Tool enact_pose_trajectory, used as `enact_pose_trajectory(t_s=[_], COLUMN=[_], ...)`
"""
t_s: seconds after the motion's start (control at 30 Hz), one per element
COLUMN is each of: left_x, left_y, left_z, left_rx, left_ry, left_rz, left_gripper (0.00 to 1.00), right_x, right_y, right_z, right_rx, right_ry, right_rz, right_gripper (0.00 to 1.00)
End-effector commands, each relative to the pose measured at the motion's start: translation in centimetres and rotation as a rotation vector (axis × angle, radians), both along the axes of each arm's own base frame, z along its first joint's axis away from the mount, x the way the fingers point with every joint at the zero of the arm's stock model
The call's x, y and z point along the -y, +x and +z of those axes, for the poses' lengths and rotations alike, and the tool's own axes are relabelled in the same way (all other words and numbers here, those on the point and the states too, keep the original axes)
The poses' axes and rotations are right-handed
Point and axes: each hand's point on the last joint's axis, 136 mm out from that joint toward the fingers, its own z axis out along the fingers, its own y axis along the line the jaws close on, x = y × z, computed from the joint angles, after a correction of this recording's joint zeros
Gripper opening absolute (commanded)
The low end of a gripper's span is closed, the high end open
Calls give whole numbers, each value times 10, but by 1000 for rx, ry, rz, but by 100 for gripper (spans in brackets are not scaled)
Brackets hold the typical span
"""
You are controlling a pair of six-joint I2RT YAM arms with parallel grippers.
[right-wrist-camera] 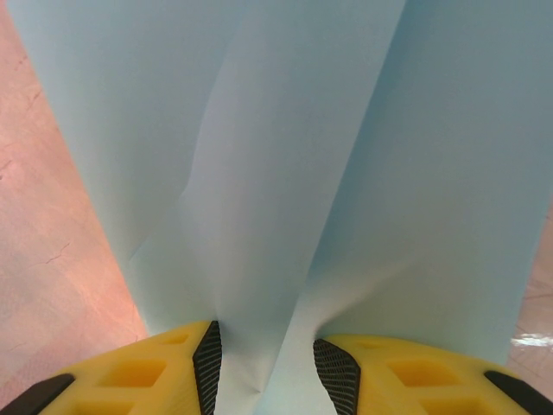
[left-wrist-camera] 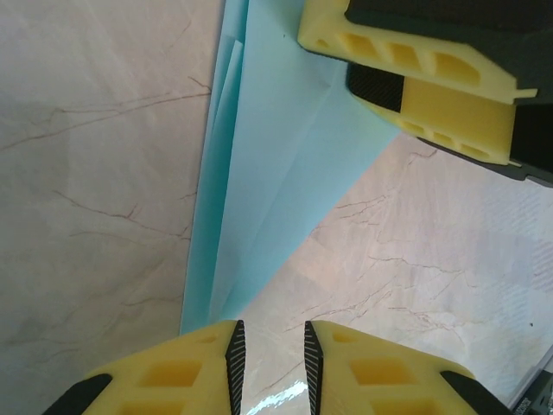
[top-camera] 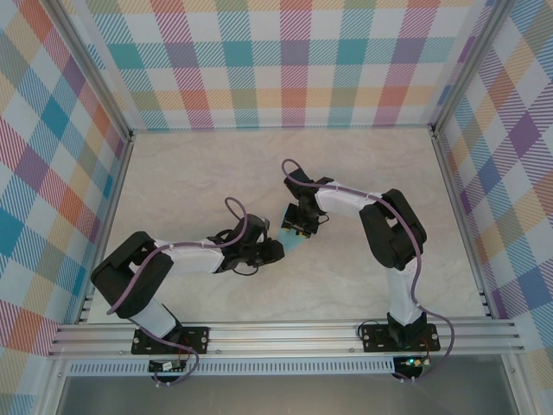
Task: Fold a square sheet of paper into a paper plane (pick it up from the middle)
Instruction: Fourth fold the wing at the center of the table.
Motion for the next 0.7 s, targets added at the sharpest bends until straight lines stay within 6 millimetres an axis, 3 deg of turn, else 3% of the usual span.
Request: enact_pose_trajectory(t_s=[0.0,0.33,0.67], left_x=[-5,-18,-6], left_y=[-2,-5,-10], left_z=[-10,-21,-16], left_rx=[-17,-38,-62], left_ry=[56,128,79], left_rz=[-2,21,-32], left_gripper=[27,27,29], right_x=[91,91,92], right_y=[-51,-51,-52], right_z=[-97,-97,-97], right_rx=[-195,-196,-198], right_ry=[-404,-404,-406], right_rz=[-11,-13,-13], right_gripper=[42,42,42])
